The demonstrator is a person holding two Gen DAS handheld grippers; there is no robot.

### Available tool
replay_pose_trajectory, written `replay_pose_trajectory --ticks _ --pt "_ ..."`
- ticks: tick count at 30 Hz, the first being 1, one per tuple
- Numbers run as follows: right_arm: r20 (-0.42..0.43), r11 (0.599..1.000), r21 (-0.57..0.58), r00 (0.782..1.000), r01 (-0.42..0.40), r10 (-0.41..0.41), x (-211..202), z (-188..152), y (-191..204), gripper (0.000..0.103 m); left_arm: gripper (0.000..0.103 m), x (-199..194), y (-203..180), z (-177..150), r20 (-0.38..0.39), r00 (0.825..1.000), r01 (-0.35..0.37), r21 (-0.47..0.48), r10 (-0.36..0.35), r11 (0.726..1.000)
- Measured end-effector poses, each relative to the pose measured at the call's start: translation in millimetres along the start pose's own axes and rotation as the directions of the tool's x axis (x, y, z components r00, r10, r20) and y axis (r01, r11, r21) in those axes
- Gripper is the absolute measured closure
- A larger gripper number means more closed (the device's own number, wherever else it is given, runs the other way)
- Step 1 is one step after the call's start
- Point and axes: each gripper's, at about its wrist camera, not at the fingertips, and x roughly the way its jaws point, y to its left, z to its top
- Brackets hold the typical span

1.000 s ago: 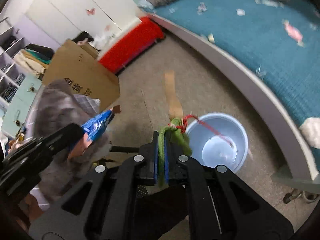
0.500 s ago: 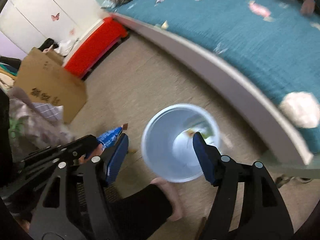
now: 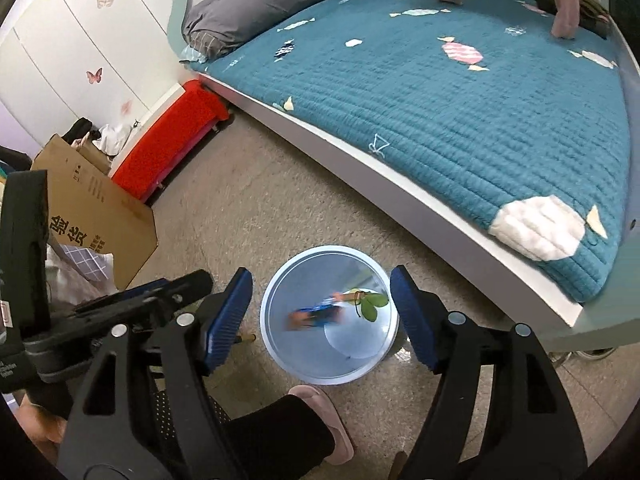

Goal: Collect trash
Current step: 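Carry both items to the blue bucket and open both grippers over it, then move both tools back toward the trash pile on the table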

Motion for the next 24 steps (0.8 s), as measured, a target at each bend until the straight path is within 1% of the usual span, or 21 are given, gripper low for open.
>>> replay_pose_trajectory --ticks 3,6,9,11,12,16,19,20,22,23,24 --pt "0.005 1.0 -0.002 1.0 -0.016 0.016 -12 0 1 0.032 0.038 -16 5 -3 0.006 1.0 -0.012 -0.027 0.012 1.0" --pt "0.018 0.998 -0.026 0.999 -0.048 0.049 -30 -3 11 0.032 0.036 -47 6 -10 0.057 0.996 -0.071 -0.017 0.072 0.997" --pt "0.044 0.995 -0.057 0.995 -0.085 0.088 -53 -6 23 0.032 0.034 -80 6 -17 0.127 0.983 -0.13 -0.005 0.129 0.992" --pt "0.062 0.99 -0.069 0.99 -0.119 0.124 -71 -8 32 0.031 0.033 -113 5 -25 0.192 0.966 -0.177 -0.007 0.175 0.984" --pt "0.068 0.989 -0.075 0.988 -0.13 0.135 -77 -8 36 0.031 0.033 -122 5 -28 0.209 0.961 -0.186 -0.01 0.184 0.983" --pt "0.099 0.969 -0.13 0.97 -0.21 0.224 -117 -11 67 0.03 0.029 -188 11 -50 0.321 0.924 -0.202 -0.044 0.206 0.978" --pt "0.119 0.946 -0.193 0.951 -0.261 0.287 -145 -16 95 0.029 0.028 -226 19 -66 0.377 0.898 -0.213 -0.076 0.226 0.974" --pt "0.119 0.938 -0.21 0.945 -0.276 0.305 -152 -18 104 0.028 0.027 -242 23 -74 0.403 0.886 -0.212 -0.086 0.229 0.973" --pt "0.111 0.918 -0.244 0.931 -0.313 0.347 -165 -23 122 0.028 0.025 -272 31 -87 0.446 0.856 -0.245 -0.097 0.262 0.965" --pt "0.107 0.905 -0.267 0.923 -0.332 0.37 -172 -26 135 0.028 0.023 -283 34 -94 0.462 0.838 -0.276 -0.102 0.291 0.956" --pt "0.1 0.89 -0.292 0.914 -0.351 0.393 -178 -30 148 0.028 0.023 -298 40 -103 0.481 0.809 -0.322 -0.117 0.337 0.94"
